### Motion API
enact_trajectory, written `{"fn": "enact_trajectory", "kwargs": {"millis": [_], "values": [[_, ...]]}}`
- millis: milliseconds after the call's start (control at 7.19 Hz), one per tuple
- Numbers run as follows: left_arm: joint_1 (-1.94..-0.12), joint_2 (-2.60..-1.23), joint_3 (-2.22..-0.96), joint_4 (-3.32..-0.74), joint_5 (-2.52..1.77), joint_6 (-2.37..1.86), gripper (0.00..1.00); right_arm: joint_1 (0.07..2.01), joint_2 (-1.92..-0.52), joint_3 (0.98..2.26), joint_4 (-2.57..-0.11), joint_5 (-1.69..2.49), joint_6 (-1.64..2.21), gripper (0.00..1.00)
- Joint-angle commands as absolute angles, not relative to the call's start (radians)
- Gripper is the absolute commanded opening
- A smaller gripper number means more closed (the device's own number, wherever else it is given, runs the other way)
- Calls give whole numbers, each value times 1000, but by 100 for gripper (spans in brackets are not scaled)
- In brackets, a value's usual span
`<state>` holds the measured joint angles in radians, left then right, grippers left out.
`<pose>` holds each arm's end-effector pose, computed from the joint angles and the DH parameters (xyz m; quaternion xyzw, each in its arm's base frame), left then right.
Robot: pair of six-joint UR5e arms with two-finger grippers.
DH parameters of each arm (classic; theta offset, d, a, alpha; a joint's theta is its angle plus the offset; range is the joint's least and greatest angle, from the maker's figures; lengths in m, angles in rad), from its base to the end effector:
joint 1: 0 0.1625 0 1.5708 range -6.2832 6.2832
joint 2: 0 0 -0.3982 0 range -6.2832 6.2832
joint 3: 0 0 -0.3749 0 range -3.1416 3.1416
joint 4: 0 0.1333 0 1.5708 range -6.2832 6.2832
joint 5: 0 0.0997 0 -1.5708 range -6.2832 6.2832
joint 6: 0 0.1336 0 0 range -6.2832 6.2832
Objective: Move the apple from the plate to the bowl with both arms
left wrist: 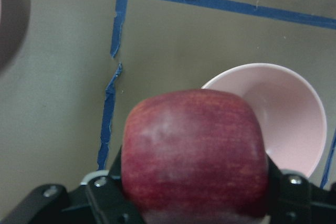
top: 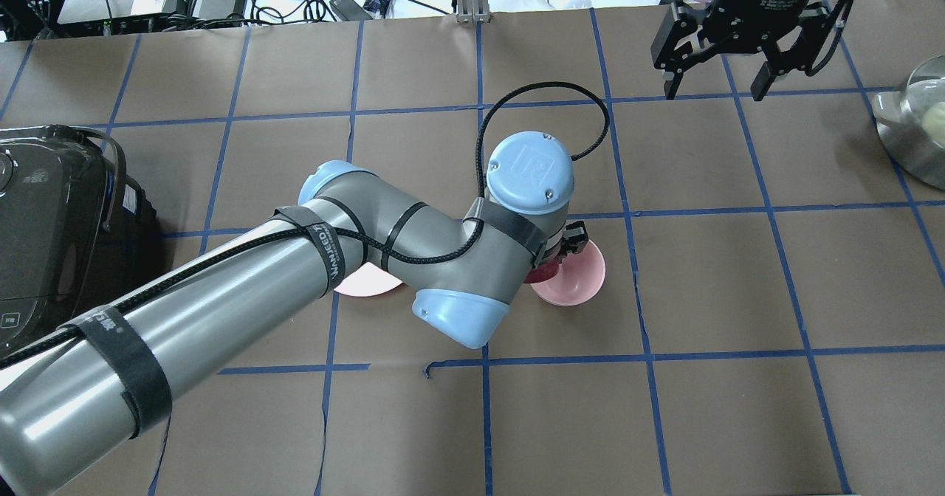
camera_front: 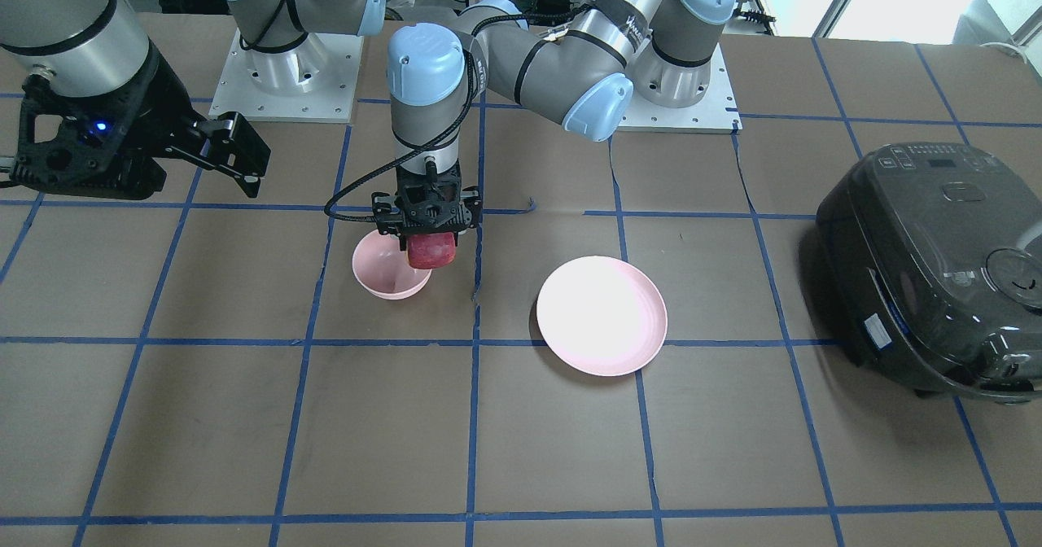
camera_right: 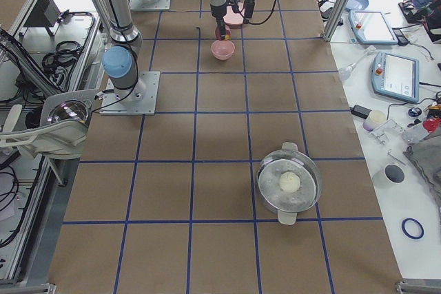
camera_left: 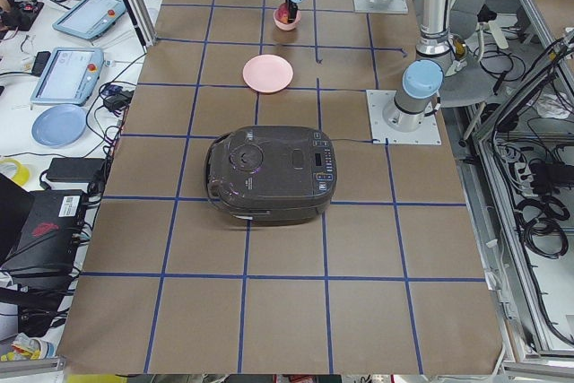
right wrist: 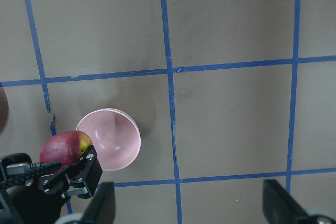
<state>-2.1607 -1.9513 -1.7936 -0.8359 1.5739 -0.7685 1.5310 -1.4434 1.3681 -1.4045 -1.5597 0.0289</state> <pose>-0.4292 -0.4022 0.2001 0.0891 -0.9939 0.0521 0.0401 0.1143 -0.5165 0.4436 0.0346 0.9984 0.0455 0.0058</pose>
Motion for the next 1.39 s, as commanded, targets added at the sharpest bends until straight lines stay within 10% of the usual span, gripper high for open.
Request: {"fn": "enact_trajectory", "kwargs": {"millis": [0,696,974,1113,1252], "values": [[-2172,-1976,-1792,-783,1569,-793,0,1531,-1443,1368,-1404,-1560,31,100],[-2200,-2009,-1787,-744,1569,-842,3,1531,-1445,1370,-1407,-1560,31,100],[-2206,-2013,-1770,-749,1563,-909,50,1531,-1445,1370,-1407,-1560,31,100],[-2206,-2011,-1769,-746,1563,-891,93,1531,-1445,1370,-1407,-1560,31,100],[-2206,-2006,-1769,-741,1560,-891,100,1531,-1445,1370,-1407,-1560,31,100]]}}
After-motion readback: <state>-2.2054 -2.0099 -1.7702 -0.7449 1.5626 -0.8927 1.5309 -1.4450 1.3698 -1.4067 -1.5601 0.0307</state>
